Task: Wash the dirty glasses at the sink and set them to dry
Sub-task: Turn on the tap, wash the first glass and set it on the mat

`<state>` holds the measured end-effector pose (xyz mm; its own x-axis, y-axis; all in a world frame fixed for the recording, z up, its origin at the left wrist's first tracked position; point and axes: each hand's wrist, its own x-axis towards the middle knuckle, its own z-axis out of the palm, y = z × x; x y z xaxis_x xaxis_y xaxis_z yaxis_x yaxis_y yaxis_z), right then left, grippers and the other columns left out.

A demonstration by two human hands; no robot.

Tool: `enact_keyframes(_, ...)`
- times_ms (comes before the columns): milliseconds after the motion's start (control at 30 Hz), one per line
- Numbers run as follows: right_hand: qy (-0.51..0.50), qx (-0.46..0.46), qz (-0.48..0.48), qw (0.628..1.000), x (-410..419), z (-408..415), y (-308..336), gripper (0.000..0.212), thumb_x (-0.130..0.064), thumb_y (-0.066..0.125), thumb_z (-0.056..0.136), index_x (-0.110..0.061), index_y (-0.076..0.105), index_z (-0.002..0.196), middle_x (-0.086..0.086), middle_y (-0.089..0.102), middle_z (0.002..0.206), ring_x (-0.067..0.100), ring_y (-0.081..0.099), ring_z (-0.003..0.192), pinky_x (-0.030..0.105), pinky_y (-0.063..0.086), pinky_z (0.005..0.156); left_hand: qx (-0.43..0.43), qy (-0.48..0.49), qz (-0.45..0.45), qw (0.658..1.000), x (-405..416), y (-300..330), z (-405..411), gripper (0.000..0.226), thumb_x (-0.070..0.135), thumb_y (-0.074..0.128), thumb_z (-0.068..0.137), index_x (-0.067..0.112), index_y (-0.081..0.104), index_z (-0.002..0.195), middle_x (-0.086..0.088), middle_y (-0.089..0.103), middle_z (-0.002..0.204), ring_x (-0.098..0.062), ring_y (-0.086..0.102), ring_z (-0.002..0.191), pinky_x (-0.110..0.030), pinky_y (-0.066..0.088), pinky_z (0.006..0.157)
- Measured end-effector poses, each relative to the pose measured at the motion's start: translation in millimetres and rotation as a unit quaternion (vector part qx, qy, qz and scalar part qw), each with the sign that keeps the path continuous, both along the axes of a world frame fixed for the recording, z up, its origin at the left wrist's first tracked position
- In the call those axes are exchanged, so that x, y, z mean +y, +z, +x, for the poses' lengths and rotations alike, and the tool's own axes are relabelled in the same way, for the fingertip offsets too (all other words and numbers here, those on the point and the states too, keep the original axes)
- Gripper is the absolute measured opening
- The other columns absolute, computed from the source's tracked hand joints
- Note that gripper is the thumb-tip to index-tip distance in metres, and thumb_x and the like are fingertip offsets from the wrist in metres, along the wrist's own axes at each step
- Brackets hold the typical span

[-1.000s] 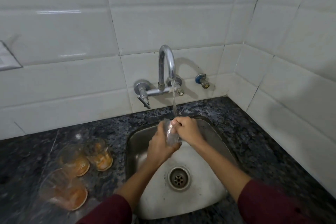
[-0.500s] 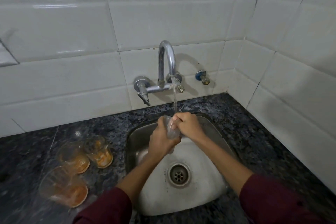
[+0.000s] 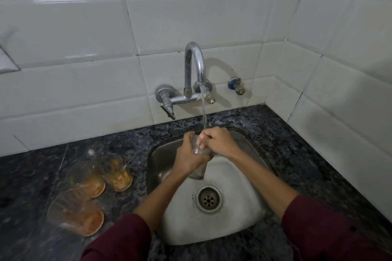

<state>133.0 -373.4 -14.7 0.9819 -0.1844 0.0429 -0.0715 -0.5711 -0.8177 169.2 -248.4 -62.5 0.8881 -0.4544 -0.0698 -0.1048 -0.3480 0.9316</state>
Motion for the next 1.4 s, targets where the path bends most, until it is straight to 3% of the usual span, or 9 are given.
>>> enact_keyframes(133,-0.021,0.022,0.027,0.999,0,-1,-3,0.022,-0.005,0.054,0.087,-0.013,0.071,0.075,0.004,0.07,0.072,0.017,0.066,0.076,0.031,0.054,0.073,-0.053,0.001,0.047,0.997,-2,2,-4,0.096,0.033,0.083,0.063,0.023,0.028,0.141,-0.005,0.059,0.117,-0.024,0.061,0.103,-0.038,0.05,0.09)
enact_keyframes(200,0.005,0.023,0.143,0.99,-7,-6,-4,0.028,-0.007,0.05,0.093,-0.014,0.068,0.073,0.003,0.067,0.067,0.011,0.063,0.067,0.023,0.05,0.063,0.071,-0.079,-0.067,0.992,8,3,6,0.088,0.034,0.086,0.059,0.023,0.04,0.134,-0.006,0.059,0.119,-0.021,0.062,0.1,-0.036,0.053,0.087)
enact_keyframes(333,0.029,0.006,0.234,0.972,-6,-10,-9,0.034,-0.004,0.044,0.095,-0.016,0.064,0.07,-0.006,0.066,0.061,-0.001,0.055,0.055,0.018,0.034,0.053,0.328,-0.15,-0.261,0.895,20,8,11,0.055,0.012,0.076,0.067,0.011,0.055,0.118,-0.017,0.064,0.099,-0.029,0.068,0.072,-0.04,0.058,0.06)
enact_keyframes(633,-0.032,0.022,0.06,0.997,2,6,-8,0.026,-0.018,0.047,0.096,-0.015,0.067,0.079,-0.003,0.065,0.071,0.01,0.061,0.073,0.021,0.049,0.074,0.024,-0.026,-0.002,0.999,-2,2,13,0.072,0.028,0.076,0.059,0.019,0.041,0.121,-0.008,0.06,0.107,-0.023,0.062,0.094,-0.034,0.053,0.075)
enact_keyframes(800,-0.102,0.124,0.166,0.973,6,2,-33,0.026,0.003,0.051,0.087,-0.003,0.067,0.106,0.014,0.068,0.109,0.02,0.063,0.097,0.03,0.052,0.081,0.267,-0.05,-0.026,0.962,-2,-25,13,0.054,0.027,0.077,0.066,0.012,0.059,0.115,-0.016,0.065,0.111,-0.026,0.066,0.092,-0.041,0.057,0.076)
enact_keyframes(933,-0.124,0.169,0.27,0.94,6,-8,-53,0.026,0.006,0.048,0.088,0.005,0.06,0.111,0.014,0.061,0.1,0.023,0.057,0.098,0.037,0.05,0.09,0.457,-0.026,-0.068,0.887,8,-47,7,0.011,0.026,0.071,0.078,0.015,0.072,0.082,-0.013,0.063,0.087,-0.024,0.059,0.074,-0.046,0.049,0.085)
enact_keyframes(1133,-0.129,0.153,0.286,0.937,12,-22,-60,0.011,-0.008,0.056,0.087,-0.013,0.066,0.089,0.007,0.064,0.092,0.021,0.058,0.093,0.036,0.049,0.086,0.501,0.062,-0.161,0.848,1,-47,4,0.044,0.048,0.051,0.093,0.007,0.066,0.09,-0.015,0.068,0.08,-0.025,0.062,0.075,-0.044,0.052,0.086)
enact_keyframes(1233,-0.083,0.198,0.317,0.924,15,-29,-60,0.06,-0.035,0.069,0.078,-0.029,0.043,0.132,0.0,0.06,0.125,0.019,0.061,0.104,0.039,0.053,0.088,0.441,0.091,-0.244,0.859,-7,-48,10,0.045,0.051,0.044,0.095,0.014,0.052,0.118,-0.018,0.068,0.106,-0.031,0.069,0.088,-0.042,0.059,0.067)
enact_keyframes(1400,-0.037,0.125,0.184,0.974,11,-29,-46,0.099,-0.02,0.071,0.071,-0.045,0.01,0.145,-0.004,0.047,0.135,0.018,0.059,0.109,0.031,0.056,0.078,0.375,0.053,-0.36,0.853,-18,-35,19,0.038,0.03,0.053,0.096,0.007,0.048,0.125,-0.021,0.062,0.121,-0.031,0.064,0.105,-0.045,0.053,0.09)
